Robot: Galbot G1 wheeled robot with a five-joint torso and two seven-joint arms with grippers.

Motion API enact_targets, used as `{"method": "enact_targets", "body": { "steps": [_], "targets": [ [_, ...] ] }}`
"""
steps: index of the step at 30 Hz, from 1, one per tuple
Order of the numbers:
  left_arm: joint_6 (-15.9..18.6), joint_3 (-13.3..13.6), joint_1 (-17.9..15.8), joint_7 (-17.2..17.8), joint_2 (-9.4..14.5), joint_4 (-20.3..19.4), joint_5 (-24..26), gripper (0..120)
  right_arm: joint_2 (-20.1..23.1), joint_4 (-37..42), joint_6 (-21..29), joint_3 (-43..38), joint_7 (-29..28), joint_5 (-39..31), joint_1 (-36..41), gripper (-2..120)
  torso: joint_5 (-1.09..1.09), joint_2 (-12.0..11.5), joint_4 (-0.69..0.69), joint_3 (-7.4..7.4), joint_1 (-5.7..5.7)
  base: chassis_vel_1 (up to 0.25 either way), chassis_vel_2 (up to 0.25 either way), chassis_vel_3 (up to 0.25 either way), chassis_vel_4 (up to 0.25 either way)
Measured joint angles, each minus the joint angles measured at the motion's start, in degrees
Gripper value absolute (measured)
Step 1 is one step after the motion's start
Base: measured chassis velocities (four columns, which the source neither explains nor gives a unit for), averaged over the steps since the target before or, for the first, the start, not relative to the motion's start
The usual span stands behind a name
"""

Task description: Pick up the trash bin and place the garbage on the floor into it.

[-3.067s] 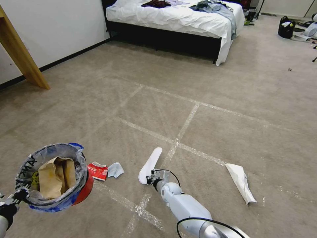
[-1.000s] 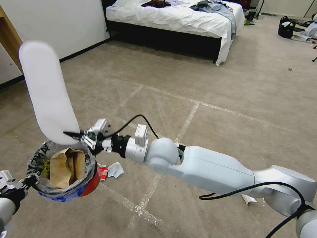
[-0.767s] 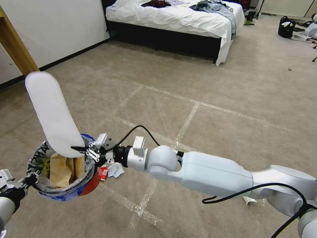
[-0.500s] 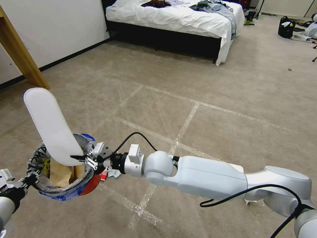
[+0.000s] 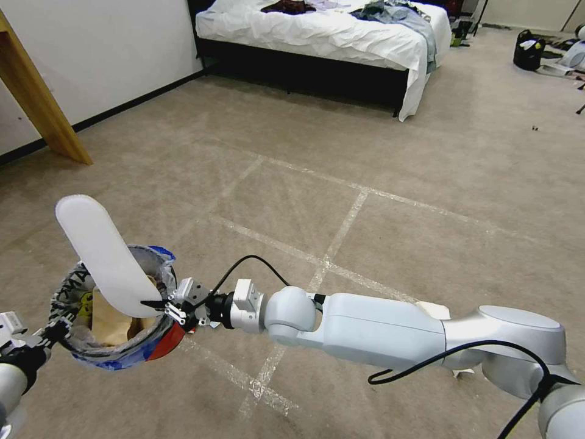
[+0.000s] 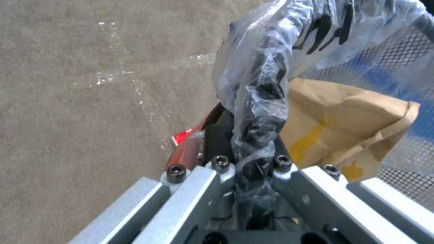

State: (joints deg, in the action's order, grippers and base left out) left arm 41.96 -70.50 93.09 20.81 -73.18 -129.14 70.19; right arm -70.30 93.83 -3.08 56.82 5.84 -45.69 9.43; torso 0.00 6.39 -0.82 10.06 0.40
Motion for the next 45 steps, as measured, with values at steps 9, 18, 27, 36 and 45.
{"method": "enact_targets", "body": {
  "steps": [9,18,27,36,45],
  "targets": [
    [-0.1,0.2,0.3,0.0,-0.8,-0.3,-0.4,0,-2.3,-4.3,-0.1,1.9,0.0,0.9,-0.7,0,0.00,0.0,0.00,0.00,0.00,0.000,0.000,0.000,0.000],
    [-0.2,0.1,0.4,-0.1,-1.0,-0.4,-0.5,0,-2.8,-4.1,-0.1,1.7,-1.2,1.3,-1.1,0,0.00,0.0,0.01,0.00,0.00,0.000,0.000,0.000,0.000],
    [-0.1,0.2,0.3,-0.3,-0.9,-0.3,-0.5,0,-2.1,-2.8,-0.1,1.1,-2.1,1.4,-1.0,24,0.00,0.0,0.00,0.00,0.00,0.000,0.000,0.000,0.000],
    [-0.1,0.3,0.3,-0.4,-0.8,0.2,-0.6,0,-1.9,-2.4,-0.1,0.0,-2.3,1.3,-1.0,63,0.00,0.0,0.00,0.00,0.00,0.000,0.000,0.000,0.000],
    [-0.1,0.3,0.4,-0.5,-0.9,0.4,-0.9,0,-2.3,-1.7,-0.1,-3.3,-3.4,1.3,-0.2,91,0.00,0.0,0.00,0.00,0.00,0.000,0.000,0.000,0.000]
  ]
}}
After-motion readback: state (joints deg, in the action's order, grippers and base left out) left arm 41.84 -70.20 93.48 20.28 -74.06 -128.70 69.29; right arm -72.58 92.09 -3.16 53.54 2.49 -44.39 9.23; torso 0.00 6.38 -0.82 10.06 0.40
